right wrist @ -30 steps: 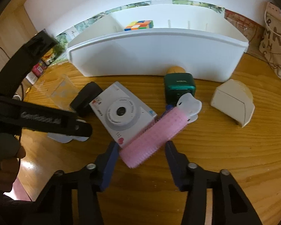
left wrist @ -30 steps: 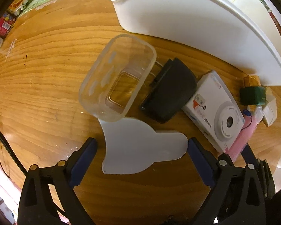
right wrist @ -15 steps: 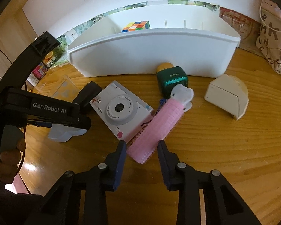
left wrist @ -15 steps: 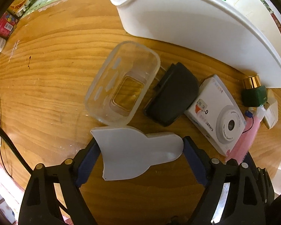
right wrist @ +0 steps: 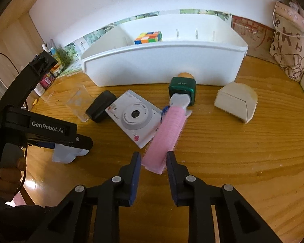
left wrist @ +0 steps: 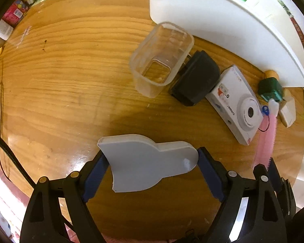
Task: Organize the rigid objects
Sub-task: 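Lift the white piece with the left tool while the right tool carries the pink roller over the bin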
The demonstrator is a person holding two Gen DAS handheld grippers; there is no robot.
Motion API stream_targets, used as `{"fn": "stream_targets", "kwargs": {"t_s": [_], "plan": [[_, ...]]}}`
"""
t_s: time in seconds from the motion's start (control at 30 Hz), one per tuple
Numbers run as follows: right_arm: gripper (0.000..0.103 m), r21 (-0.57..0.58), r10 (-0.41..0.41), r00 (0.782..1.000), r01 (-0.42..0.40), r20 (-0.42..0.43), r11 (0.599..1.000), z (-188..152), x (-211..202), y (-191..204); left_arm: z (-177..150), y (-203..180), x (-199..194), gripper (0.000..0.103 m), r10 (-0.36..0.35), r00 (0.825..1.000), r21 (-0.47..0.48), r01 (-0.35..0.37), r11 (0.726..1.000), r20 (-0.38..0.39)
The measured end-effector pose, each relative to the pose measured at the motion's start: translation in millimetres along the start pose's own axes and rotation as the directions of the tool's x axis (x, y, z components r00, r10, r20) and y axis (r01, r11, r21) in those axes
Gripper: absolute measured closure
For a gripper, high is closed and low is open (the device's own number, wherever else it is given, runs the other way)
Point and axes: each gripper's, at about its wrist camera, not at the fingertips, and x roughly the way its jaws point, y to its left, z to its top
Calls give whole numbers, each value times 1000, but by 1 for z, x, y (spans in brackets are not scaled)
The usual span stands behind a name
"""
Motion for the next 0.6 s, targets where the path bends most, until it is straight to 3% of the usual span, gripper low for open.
{"fn": "stream_targets", "kwargs": {"t_s": [0.37,0.6], "plan": [[79,-14,-31,998,32,63,999,-14,-28,11,-30,9,-30,15,-29,996,37,26,999,88],[79,-29,-53,993,56,110,998,-27,-50,20,-48,12,-52,15,-47,984,76,34,997,173]]}}
